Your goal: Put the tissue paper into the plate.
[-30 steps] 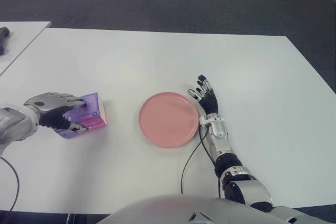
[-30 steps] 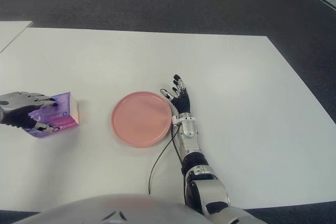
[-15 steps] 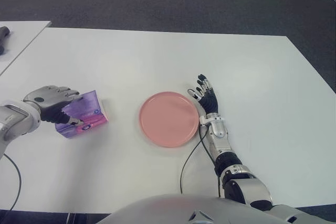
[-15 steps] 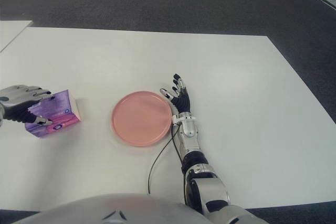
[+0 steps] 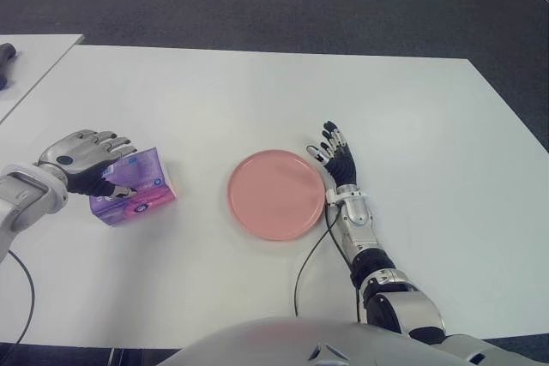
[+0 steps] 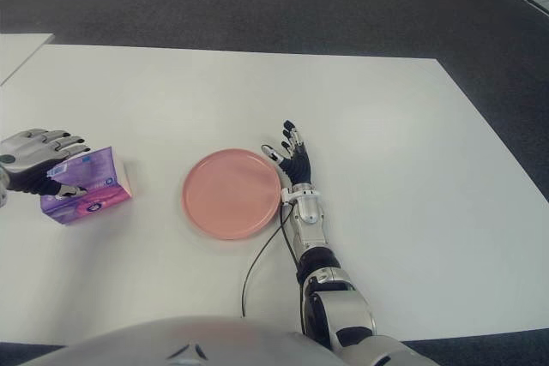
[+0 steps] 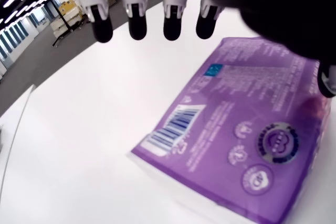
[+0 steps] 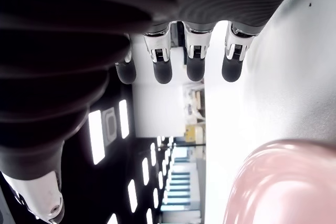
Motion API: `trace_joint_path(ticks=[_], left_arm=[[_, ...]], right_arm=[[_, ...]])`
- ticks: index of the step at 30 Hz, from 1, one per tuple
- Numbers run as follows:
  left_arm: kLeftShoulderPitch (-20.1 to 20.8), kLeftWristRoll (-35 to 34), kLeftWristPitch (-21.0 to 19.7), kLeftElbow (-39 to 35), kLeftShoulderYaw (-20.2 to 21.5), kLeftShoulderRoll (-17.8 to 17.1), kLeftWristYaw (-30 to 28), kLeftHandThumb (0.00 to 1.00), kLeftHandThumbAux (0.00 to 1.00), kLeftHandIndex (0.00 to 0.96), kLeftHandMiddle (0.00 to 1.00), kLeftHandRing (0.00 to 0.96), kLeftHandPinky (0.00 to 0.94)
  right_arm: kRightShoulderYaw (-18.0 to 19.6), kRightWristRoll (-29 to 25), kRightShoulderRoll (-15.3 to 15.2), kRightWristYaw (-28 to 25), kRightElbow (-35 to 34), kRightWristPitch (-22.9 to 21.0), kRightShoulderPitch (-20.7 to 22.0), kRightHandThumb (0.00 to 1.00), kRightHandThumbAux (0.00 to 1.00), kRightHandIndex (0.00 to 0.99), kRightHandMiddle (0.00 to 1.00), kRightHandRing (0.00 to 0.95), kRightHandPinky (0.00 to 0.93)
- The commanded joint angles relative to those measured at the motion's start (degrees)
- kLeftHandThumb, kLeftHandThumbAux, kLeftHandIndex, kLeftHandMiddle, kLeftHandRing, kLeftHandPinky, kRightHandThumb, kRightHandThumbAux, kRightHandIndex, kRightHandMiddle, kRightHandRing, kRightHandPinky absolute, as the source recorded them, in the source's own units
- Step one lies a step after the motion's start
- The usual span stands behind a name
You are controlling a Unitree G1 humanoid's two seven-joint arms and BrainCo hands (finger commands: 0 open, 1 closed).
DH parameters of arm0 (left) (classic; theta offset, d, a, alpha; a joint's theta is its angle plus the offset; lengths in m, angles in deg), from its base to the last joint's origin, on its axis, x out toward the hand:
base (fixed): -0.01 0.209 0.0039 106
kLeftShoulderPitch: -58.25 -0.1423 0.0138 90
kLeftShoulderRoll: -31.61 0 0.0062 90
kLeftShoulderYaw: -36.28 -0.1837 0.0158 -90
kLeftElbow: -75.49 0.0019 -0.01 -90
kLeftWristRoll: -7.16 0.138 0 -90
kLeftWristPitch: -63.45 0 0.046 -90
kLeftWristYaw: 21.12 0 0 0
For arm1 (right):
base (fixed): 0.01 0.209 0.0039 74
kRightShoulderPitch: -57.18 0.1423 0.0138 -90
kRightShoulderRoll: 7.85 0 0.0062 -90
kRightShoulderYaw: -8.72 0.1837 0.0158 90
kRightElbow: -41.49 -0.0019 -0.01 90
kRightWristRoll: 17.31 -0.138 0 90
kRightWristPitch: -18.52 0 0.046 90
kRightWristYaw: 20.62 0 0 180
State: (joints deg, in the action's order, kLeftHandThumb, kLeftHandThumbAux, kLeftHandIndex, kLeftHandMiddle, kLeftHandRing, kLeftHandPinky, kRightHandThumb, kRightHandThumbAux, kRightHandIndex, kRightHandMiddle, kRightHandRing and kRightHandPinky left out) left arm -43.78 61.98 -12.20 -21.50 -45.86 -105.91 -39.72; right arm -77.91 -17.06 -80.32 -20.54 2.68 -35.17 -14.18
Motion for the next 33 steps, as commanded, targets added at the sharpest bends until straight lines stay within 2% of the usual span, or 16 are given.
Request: trace_joint_path(ticks=[1, 10, 14, 33], left_arm=[[-0.1, 1.7, -0.5, 1.0, -1.4, 0.6, 2.6, 0.061, 0.227, 0.000, 0.000, 0.000, 0.000], [-0.8, 3.8, -2.1, 0.6, -3.1, 1.1, 3.3, 0.073, 0.236, 0.000, 0.000, 0.000, 0.000], [-0.2, 4.4, -2.2, 1.5, -5.1, 1.4, 3.7, 0.077, 0.239, 0.000, 0.000, 0.000, 0.000], [-1.0, 6.3, -4.3, 2.5, -10.1, 3.3, 6.4, 0.043, 0.235, 0.000, 0.000, 0.000, 0.000]], right_arm=[[0.4, -0.3, 0.0, -0.2, 3.6, -2.4, -3.5, 0.118, 0.674, 0.017, 0.019, 0.018, 0.060], [0.6, -0.4, -0.2, -0.5, 3.6, -2.4, -3.6, 0.118, 0.674, 0.017, 0.019, 0.018, 0.060], [0.7, -0.5, -0.3, -0.7, 3.5, -2.4, -3.7, 0.118, 0.674, 0.017, 0.019, 0.018, 0.060], [1.3, -0.9, -0.9, -1.7, 3.2, -2.3, -4.0, 0.118, 0.674, 0.017, 0.019, 0.018, 0.060]])
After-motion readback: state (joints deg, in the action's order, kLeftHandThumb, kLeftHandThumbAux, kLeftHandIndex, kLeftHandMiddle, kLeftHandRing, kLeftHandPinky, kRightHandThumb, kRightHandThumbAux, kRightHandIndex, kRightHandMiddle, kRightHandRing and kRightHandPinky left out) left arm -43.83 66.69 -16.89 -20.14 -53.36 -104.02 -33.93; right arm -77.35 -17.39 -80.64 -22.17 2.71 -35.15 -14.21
